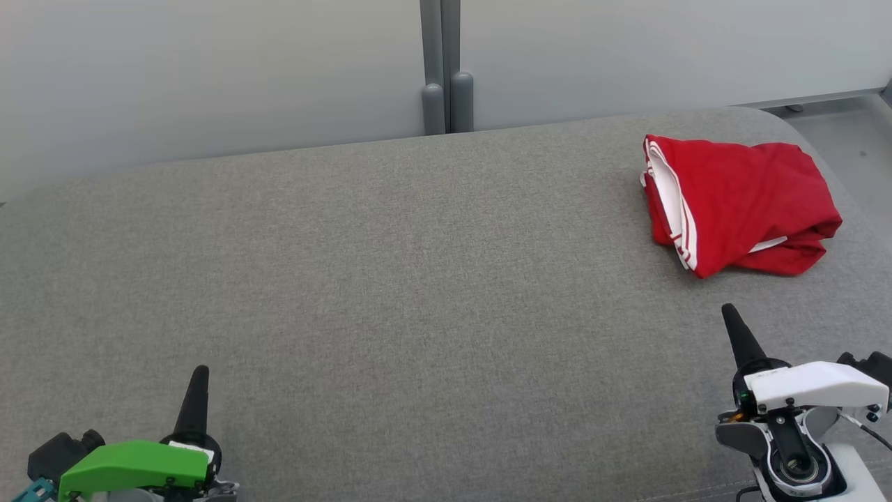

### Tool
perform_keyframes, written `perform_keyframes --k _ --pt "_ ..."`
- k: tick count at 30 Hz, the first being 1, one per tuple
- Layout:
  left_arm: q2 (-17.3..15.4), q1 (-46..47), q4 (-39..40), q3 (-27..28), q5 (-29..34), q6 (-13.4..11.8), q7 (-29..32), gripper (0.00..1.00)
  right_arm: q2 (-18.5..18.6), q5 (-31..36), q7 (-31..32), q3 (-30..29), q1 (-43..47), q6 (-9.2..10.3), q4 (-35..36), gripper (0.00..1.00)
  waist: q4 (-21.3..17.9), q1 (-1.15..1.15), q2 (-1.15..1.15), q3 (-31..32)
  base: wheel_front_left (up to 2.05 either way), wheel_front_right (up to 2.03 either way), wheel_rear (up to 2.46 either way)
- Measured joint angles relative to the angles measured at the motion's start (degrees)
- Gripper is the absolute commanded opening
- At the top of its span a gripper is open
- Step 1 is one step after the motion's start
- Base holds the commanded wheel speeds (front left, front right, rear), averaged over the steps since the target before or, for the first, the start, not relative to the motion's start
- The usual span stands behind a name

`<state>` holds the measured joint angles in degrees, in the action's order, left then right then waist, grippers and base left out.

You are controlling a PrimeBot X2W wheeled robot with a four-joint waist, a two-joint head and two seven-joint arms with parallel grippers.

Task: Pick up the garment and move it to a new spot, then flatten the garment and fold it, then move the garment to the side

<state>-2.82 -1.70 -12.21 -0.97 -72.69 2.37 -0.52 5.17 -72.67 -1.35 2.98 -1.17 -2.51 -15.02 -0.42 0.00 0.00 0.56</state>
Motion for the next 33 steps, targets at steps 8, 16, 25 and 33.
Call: perform_keyframes --k 8,16,25,33 --pt "-0.08 1.14 -0.58 0.88 -5.86 1.23 1.15 0.0 -0.34 -5.71 1.48 -2.13 -0.8 -1.1 -0.16 0.0 0.12 0.0 0.0 -0.2 0.0 0.0 0.0" --pt "-0.11 2.27 -1.69 1.59 -11.15 2.4 2.59 0.0 -0.68 -11.6 2.97 -4.25 -0.92 -2.23 -0.26 0.0 0.23 0.0 0.0 -0.41 0.0 0.0 0.0" --pt "-0.14 3.52 -2.43 2.67 -17.35 3.67 4.06 0.0 -0.92 -18.04 4.53 -6.59 -1.53 -3.52 -0.43 0.0 0.36 0.0 0.0 -0.63 0.0 0.0 0.0" --pt "-0.18 4.49 -3.1 3.03 -20.49 4.24 4.6 0.0 -1.11 -21.4 5.2 -7.86 -1.93 -4.04 -0.53 0.0 0.42 0.0 0.0 -0.73 0.0 0.0 0.0"
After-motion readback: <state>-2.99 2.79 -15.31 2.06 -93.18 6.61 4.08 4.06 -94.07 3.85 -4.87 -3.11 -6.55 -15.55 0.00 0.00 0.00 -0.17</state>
